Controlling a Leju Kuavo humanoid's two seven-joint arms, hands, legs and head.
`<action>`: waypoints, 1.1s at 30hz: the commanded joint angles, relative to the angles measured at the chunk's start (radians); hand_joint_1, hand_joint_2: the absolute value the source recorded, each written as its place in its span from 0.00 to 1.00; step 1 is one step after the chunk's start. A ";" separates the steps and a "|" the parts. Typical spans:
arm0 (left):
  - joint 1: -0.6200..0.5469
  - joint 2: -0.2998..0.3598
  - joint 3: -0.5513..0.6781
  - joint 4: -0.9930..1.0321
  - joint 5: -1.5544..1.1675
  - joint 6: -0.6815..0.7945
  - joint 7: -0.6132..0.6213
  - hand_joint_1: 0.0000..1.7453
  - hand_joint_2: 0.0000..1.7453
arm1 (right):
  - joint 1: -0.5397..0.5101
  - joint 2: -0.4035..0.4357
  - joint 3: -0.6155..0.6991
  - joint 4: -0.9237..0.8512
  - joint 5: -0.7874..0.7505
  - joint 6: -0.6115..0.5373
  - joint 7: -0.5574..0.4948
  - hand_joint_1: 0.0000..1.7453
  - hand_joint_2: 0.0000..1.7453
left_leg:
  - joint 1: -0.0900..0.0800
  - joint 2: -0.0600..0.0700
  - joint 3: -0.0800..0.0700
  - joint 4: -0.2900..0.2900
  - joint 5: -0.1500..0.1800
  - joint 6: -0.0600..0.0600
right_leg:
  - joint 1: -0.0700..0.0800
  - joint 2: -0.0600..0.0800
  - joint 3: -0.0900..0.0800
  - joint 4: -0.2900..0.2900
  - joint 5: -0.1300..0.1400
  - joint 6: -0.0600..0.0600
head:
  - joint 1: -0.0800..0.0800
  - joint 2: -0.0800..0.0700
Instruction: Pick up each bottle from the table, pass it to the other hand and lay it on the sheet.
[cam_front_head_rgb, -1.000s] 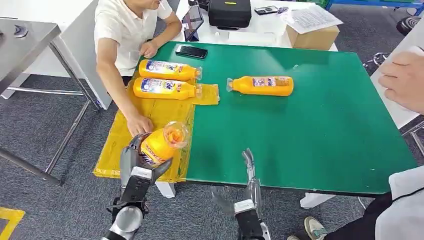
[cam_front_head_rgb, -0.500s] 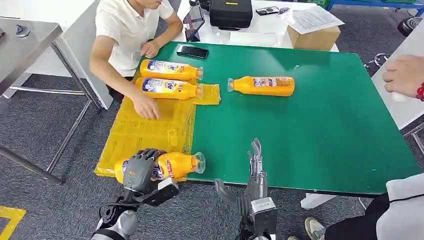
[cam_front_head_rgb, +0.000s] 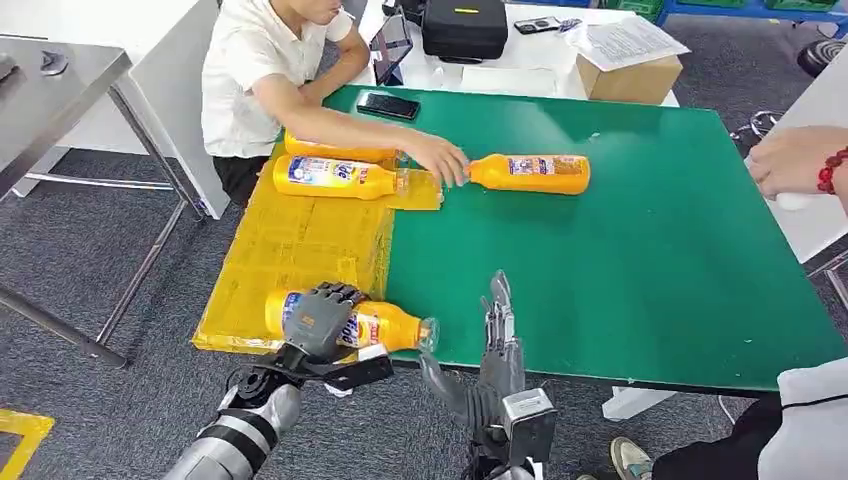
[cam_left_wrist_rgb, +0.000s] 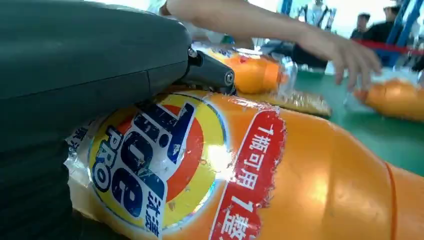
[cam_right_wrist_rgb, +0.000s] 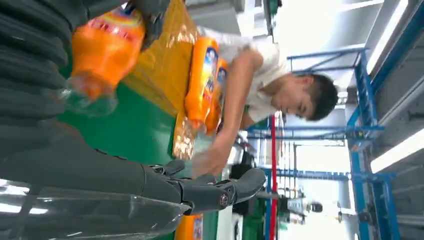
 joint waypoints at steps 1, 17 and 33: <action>-0.112 0.003 -0.066 0.272 0.003 -0.153 0.066 0.10 1.00 | -0.026 0.011 -0.037 0.065 0.013 0.055 0.001 0.00 1.00 | 0.001 -0.001 0.004 -0.001 0.000 -0.002 | 0.001 0.000 0.004 -0.001 0.000 -0.002 | 0.000 0.000; -0.204 0.001 0.071 0.357 0.253 -0.541 0.069 0.00 1.00 | -0.054 0.012 -0.071 0.150 0.016 0.052 0.001 0.00 1.00 | 0.001 0.001 0.012 -0.004 0.002 -0.003 | 0.001 0.000 0.011 -0.003 0.003 -0.002 | 0.000 0.000; -0.206 0.010 0.068 0.347 0.291 -0.604 0.045 0.00 1.00 | -0.063 0.011 -0.072 0.167 0.015 0.048 0.001 0.00 1.00 | 0.001 0.002 0.012 -0.005 0.003 -0.003 | 0.001 0.001 0.010 -0.003 0.002 -0.003 | 0.000 0.000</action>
